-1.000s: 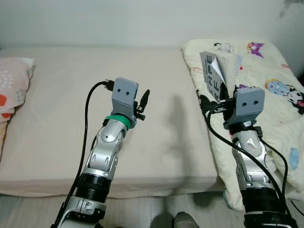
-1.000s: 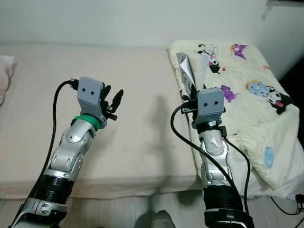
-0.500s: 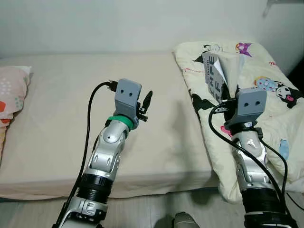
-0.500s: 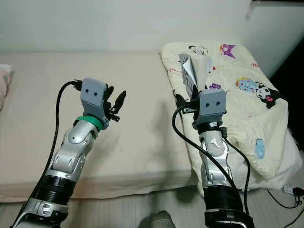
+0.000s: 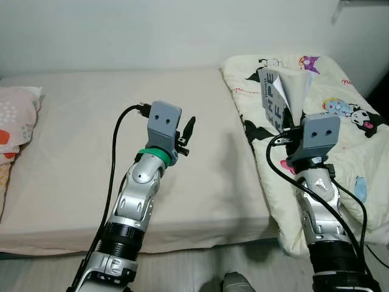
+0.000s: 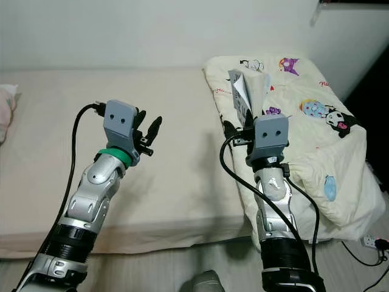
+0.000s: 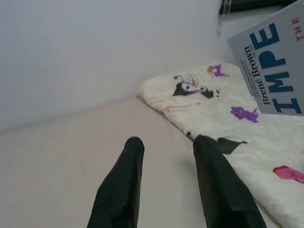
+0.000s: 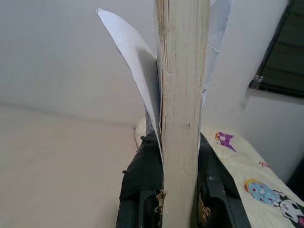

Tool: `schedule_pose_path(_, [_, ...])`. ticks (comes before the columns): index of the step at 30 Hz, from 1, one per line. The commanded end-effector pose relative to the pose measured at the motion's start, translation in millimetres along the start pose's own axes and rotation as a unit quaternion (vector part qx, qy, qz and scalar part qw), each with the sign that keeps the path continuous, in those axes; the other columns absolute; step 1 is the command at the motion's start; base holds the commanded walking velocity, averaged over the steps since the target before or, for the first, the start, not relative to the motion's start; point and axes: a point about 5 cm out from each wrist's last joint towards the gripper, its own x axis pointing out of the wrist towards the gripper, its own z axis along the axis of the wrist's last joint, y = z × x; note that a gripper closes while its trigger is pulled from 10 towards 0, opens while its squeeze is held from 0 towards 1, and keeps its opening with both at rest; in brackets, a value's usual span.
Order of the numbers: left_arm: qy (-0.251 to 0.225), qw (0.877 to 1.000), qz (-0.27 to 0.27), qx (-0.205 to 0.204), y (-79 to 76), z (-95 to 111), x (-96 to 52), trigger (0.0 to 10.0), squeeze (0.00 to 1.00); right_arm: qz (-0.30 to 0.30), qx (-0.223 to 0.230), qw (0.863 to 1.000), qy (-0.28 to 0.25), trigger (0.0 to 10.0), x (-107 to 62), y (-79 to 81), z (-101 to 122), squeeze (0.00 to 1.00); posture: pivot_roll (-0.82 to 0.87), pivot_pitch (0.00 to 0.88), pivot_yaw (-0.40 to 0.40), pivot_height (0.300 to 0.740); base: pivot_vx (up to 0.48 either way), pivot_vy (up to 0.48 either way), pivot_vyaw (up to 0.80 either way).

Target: Clean up the room

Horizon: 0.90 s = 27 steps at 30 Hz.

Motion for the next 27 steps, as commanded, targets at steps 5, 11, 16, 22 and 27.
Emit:
schedule_pose_path(5, [0.015, 1.000, 0.004, 0.005, 4.6, -8.8, -3.0, 10.0, 0.00, 0.001, 0.007, 1.000, -0.004, 10.0, -1.4, 3.9, -0.2, 0.00, -0.11, 0.000, 0.033, 0.720, 0.000, 0.480, 0.00])
schedule_pose_path(11, [0.015, 1.000, 0.002, 0.006, 4.4, -8.9, -3.0, 10.0, 0.00, 0.000, 0.007, 1.000, -0.003, 10.0, -2.1, 3.6, -0.7, 0.00, -0.11, 0.000, 0.036, 0.720, 0.000, 0.480, 0.00])
schedule_pose_path(16, [0.015, 1.000, 0.002, 0.006, 4.6, -8.7, -3.0, 10.0, 0.00, 0.000, 0.007, 1.000, -0.003, 10.0, -2.2, 3.8, -0.7, 0.00, -0.11, 0.000, 0.037, 0.720, 0.000, 0.480, 0.00])
schedule_pose_path(22, [0.015, 1.000, 0.002, 0.008, 5.3, -8.7, -2.8, 10.0, 0.00, -0.002, 0.008, 1.000, -0.002, 10.0, -2.7, 3.9, -1.7, 0.00, -0.11, 0.000, 0.039, 0.720, 0.000, 0.480, 0.00])
schedule_pose_path(27, [0.015, 1.000, 0.001, 0.008, 5.1, -8.7, -2.7, 10.0, 0.00, -0.003, 0.008, 1.000, -0.002, 10.0, -3.0, 3.9, -2.1, 0.00, -0.11, 0.000, 0.043, 0.720, 0.000, 0.470, 0.00])
